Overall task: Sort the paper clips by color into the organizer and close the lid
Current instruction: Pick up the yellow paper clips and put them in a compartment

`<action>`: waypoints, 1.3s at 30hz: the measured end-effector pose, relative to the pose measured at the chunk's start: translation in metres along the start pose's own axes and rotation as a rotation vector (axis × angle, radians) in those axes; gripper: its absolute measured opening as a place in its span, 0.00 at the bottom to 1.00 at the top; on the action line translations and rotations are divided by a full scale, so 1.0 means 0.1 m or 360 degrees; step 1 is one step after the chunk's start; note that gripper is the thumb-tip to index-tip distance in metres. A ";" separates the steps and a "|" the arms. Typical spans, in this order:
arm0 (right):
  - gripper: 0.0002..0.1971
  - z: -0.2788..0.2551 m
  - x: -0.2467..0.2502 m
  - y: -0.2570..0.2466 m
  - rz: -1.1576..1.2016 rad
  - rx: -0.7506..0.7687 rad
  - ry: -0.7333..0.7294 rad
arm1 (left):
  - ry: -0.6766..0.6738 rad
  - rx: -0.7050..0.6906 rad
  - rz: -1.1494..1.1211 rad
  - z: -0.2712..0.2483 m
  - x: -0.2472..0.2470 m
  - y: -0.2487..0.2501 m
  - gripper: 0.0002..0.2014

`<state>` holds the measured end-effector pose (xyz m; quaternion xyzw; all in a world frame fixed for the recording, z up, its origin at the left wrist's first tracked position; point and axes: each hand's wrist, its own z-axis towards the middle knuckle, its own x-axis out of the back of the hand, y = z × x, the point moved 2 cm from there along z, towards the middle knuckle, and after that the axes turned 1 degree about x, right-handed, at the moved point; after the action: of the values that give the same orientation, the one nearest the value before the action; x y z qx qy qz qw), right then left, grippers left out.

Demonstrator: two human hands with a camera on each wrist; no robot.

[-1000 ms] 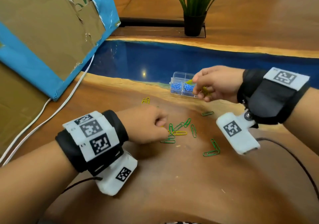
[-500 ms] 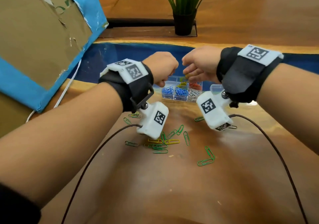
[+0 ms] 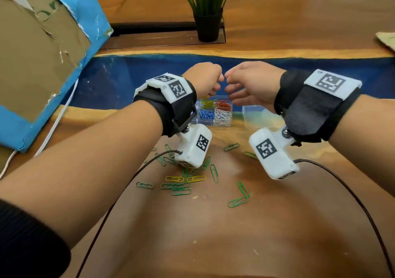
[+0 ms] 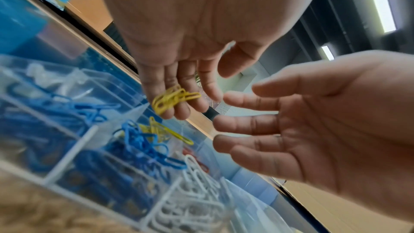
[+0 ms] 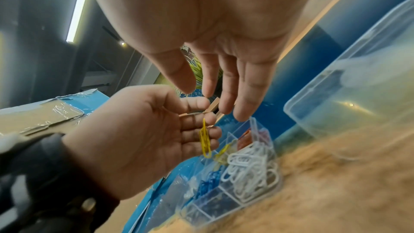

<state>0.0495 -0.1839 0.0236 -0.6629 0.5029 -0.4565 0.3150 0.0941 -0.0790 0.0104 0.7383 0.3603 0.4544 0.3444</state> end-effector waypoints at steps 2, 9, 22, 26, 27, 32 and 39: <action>0.05 -0.02 0.03 0.03 -0.0042 0.0032 -0.0014 | 0.0014 -0.0020 -0.0042 0.00 0.00 -0.01 0.12; 0.17 -0.10 -0.09 0.04 -0.1318 0.0384 -0.0055 | 0.0166 -0.0027 -0.0034 -0.07 0.15 -0.01 0.13; 0.24 -0.01 -0.32 -0.02 -0.1781 0.0453 -0.0021 | 0.0173 -0.0297 0.0448 -0.47 0.60 -0.54 0.10; 0.24 0.00 -0.37 0.02 -0.1937 0.0414 -0.0090 | 0.0117 -0.0293 0.0583 -0.53 0.65 -0.64 0.08; 0.25 0.00 -0.37 0.03 -0.1923 0.0404 -0.0102 | 0.0116 -0.0295 0.0616 -0.55 0.66 -0.66 0.08; 0.22 -0.05 -0.36 -0.01 -0.1694 0.0539 0.0002 | 0.0047 -0.0332 0.0989 -0.65 0.72 -0.73 0.05; 0.09 -0.45 -0.71 0.14 -0.1845 0.0825 -0.0414 | -0.0063 -0.0483 0.1601 -0.79 0.63 -0.79 0.11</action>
<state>-0.0026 -0.1183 0.0086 -0.7793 -0.1052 -0.5751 0.2257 0.0247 0.0279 -0.0015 0.7703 -0.1151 0.5966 0.1935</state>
